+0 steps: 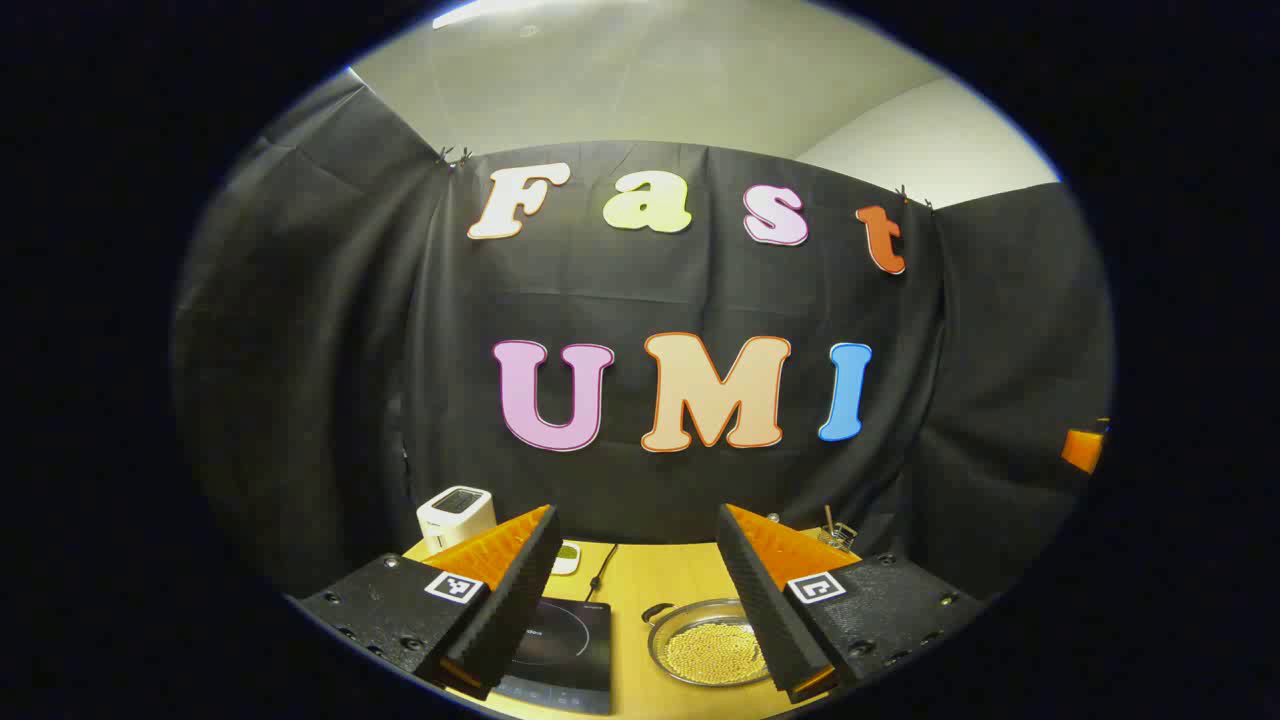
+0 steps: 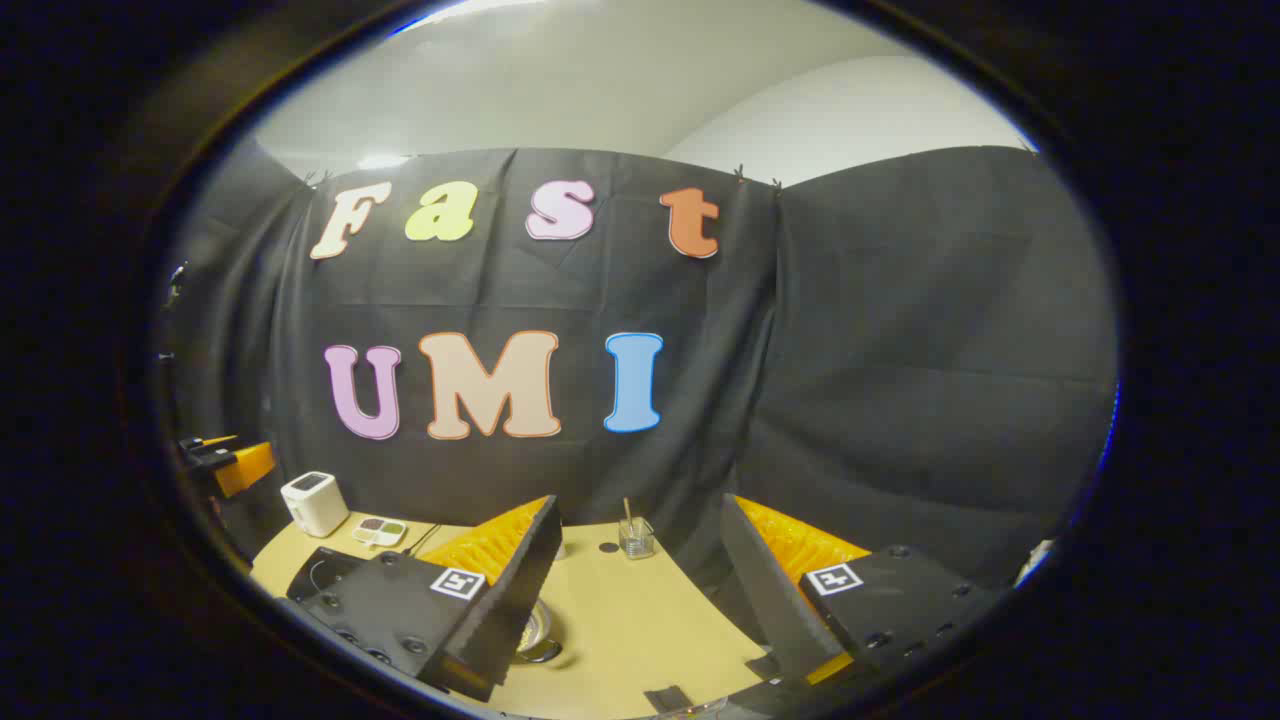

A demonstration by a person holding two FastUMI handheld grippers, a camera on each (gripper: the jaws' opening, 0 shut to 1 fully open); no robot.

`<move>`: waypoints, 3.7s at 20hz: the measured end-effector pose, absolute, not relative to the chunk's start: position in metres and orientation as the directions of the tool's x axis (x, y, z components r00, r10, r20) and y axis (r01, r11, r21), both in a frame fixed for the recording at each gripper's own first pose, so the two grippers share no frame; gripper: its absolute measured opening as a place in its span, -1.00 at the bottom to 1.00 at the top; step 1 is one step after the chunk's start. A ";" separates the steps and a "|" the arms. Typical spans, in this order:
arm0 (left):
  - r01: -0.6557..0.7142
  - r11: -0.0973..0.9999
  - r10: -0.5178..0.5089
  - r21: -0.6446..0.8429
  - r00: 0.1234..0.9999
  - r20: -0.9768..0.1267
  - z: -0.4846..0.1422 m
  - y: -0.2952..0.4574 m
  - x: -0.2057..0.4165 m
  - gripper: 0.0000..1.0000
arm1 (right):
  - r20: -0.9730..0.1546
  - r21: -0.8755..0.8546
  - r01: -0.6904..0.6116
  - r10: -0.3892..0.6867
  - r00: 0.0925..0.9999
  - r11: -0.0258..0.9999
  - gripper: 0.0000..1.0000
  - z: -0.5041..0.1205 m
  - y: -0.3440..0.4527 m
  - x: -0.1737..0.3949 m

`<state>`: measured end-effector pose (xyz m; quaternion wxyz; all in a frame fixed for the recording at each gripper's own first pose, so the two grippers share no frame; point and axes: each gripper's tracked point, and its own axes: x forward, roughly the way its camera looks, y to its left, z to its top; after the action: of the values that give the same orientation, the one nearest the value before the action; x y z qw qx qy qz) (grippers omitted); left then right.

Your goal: First push the handle of the pot to place it horizontally, then grasp the pot with both hands and set it on the induction cooktop.

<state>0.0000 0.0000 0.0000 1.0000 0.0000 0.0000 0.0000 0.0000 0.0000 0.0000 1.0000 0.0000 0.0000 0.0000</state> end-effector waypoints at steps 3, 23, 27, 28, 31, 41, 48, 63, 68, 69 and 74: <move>0.007 1.000 -0.007 0.004 1.000 0.005 0.001 -0.008 0.001 0.82 | 0.006 -0.014 -0.001 0.001 1.000 1.000 0.92 0.001 -0.003 0.003; 0.003 1.000 -0.002 0.031 1.000 -0.027 -0.010 -0.001 0.006 0.90 | -0.061 0.023 -0.003 0.004 0.998 1.000 0.92 -0.025 0.007 0.017; -0.008 0.999 0.010 0.048 1.000 -0.022 -0.008 0.012 -0.003 0.82 | -0.082 0.030 -0.054 0.056 0.995 0.998 0.99 -0.033 0.034 0.020; -0.013 0.998 0.014 0.058 1.000 -0.017 -0.006 0.016 -0.005 0.82 | -0.081 0.033 -0.068 0.070 0.994 0.997 0.99 -0.034 0.041 0.019; -0.018 0.997 0.019 0.073 1.000 -0.009 -0.007 0.026 -0.014 0.82 | -0.081 0.036 -0.109 0.112 0.990 0.993 1.00 -0.038 0.063 0.017; -0.065 0.995 0.068 0.075 0.997 -0.040 -0.027 0.072 -0.045 0.82 | -0.123 0.119 -0.141 0.155 0.980 0.983 -0.98 -0.069 0.112 0.012; -0.075 0.993 0.081 0.087 0.994 -0.066 -0.041 0.093 -0.046 0.89 | -0.250 0.186 -0.107 0.153 0.956 0.977 -0.95 -0.121 0.118 0.005; -0.152 0.981 0.171 0.120 0.970 -0.173 -0.076 0.109 -0.028 0.82 | -0.701 0.316 0.046 0.200 0.684 0.948 -0.95 -0.302 0.123 -0.002; -0.202 0.972 0.224 0.117 0.948 -0.224 -0.088 0.099 -0.012 0.90 | -0.817 0.386 0.081 0.299 0.493 0.919 -1.00 -0.356 0.134 0.006; -0.212 0.971 0.233 0.114 0.944 -0.233 -0.091 0.097 -0.009 0.84 | -0.833 0.393 0.075 0.320 0.452 0.917 -0.95 -0.364 0.136 0.008; -0.262 0.960 0.279 0.103 0.934 -0.223 -0.091 0.086 0.010 0.84 | -0.887 0.412 0.007 0.400 0.233 0.911 -0.94 -0.404 0.158 0.005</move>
<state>0.0098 0.0863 -0.0912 0.9827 0.0360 0.1187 0.1375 0.0046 0.1579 -0.4040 0.7671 0.1677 0.6058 0.1280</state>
